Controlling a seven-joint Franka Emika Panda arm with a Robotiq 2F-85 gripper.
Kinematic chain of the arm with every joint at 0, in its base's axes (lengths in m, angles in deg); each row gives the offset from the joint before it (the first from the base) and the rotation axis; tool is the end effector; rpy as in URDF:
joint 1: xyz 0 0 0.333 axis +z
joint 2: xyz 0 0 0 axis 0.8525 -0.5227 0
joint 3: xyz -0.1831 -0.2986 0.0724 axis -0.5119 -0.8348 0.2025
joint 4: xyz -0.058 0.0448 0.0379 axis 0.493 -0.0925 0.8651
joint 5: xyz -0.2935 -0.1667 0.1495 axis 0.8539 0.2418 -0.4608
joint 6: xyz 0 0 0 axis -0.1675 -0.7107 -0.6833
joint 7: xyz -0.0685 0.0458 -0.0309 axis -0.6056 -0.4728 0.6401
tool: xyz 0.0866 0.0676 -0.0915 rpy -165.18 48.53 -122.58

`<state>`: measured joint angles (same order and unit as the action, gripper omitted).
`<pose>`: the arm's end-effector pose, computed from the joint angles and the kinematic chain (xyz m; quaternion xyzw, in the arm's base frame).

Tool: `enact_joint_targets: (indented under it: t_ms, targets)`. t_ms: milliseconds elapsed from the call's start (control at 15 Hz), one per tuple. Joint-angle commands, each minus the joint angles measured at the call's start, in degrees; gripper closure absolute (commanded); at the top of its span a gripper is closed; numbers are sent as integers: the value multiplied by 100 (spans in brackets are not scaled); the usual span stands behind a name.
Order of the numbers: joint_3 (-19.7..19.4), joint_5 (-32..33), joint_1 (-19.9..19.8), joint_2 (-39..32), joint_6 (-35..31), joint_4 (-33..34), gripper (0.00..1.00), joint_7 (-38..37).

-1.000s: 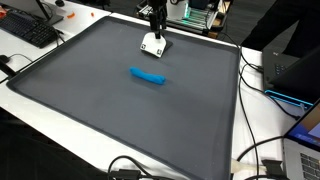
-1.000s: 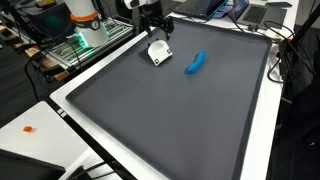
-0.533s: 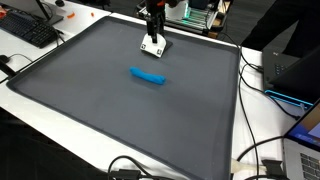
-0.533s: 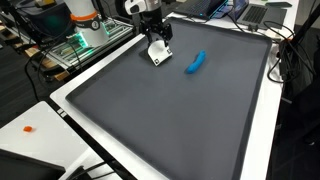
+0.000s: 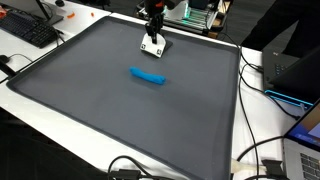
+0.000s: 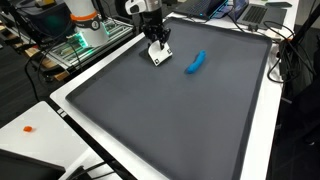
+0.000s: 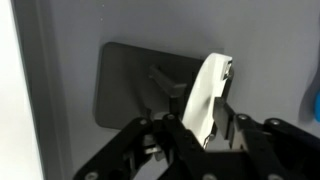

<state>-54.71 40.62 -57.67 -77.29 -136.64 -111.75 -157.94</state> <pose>0.4063 0.0517 0.2714 -0.7348 0.6756 -0.0024 0.0602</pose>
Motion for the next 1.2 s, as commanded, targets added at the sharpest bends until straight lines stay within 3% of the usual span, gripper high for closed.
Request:
enact_joint_targets:
  t_ms: [0, 133, 600, 1133]
  targets:
    - [-109, 333, 92, -29, -167, -76, 90, -387]
    - [-120, 431, 86, -19, -221, -75, 100, -498]
    - [-125, 591, 99, 88, -304, -33, 98, -702]
    - [-50, 1167, 91, 495, 500, 508, 98, -561]
